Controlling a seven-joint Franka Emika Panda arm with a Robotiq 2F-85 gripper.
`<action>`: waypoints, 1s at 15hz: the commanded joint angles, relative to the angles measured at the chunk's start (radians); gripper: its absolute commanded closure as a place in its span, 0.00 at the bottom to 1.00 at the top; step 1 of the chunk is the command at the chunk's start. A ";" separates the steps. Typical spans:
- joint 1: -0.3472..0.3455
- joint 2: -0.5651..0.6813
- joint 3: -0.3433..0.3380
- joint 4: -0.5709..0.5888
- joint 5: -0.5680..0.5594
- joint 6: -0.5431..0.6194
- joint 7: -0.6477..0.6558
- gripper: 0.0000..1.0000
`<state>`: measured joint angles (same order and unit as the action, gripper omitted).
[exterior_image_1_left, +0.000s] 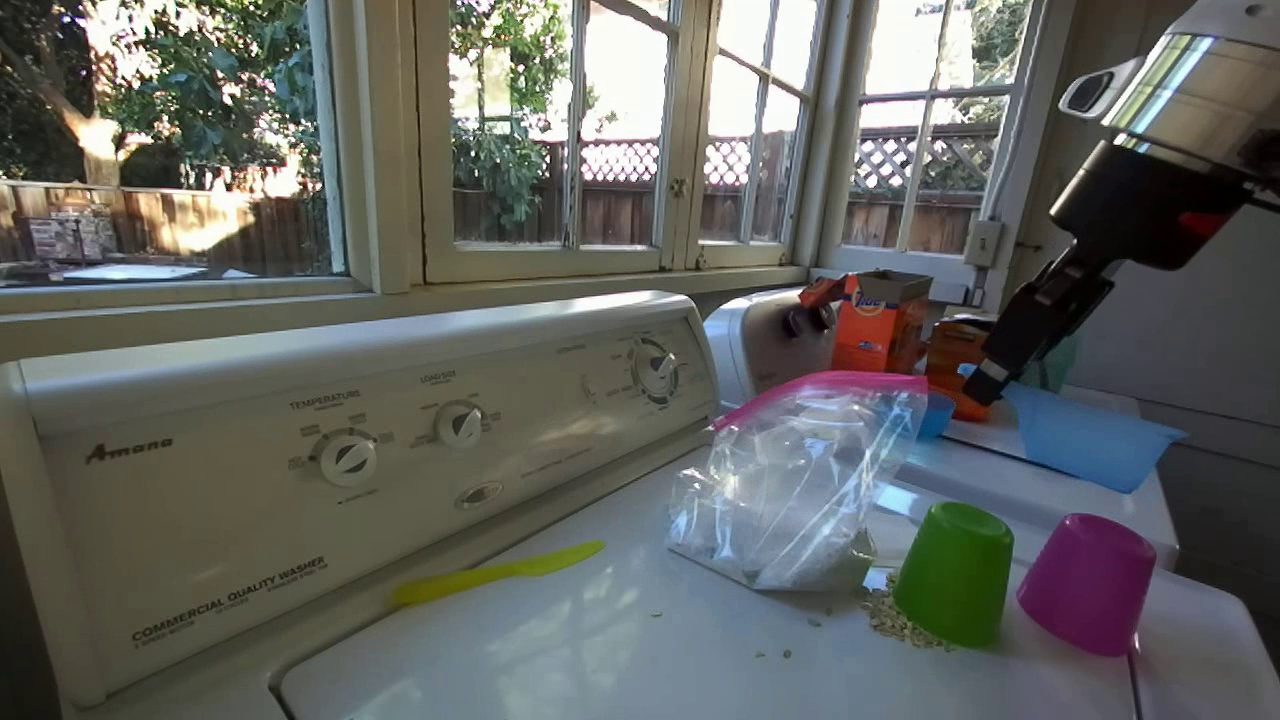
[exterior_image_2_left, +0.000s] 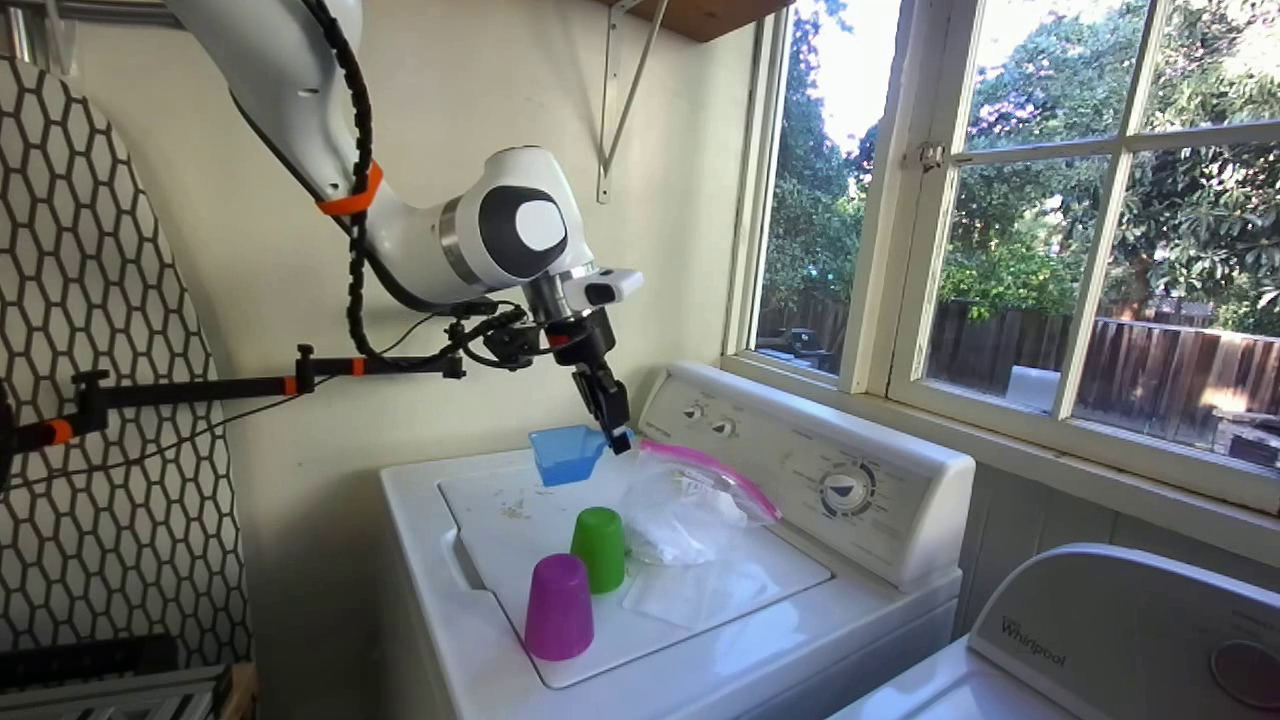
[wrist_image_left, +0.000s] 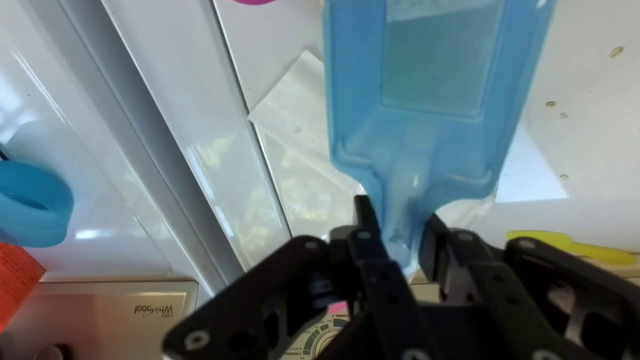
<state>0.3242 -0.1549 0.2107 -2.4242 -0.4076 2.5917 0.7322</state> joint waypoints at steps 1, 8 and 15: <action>-0.056 -0.027 0.065 -0.008 0.044 -0.032 0.058 0.94; -0.179 0.214 0.006 0.162 -0.072 0.011 0.183 0.94; -0.111 0.366 -0.092 0.288 -0.155 0.016 0.296 0.94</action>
<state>0.1690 0.1445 0.1618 -2.1904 -0.5094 2.5966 0.9447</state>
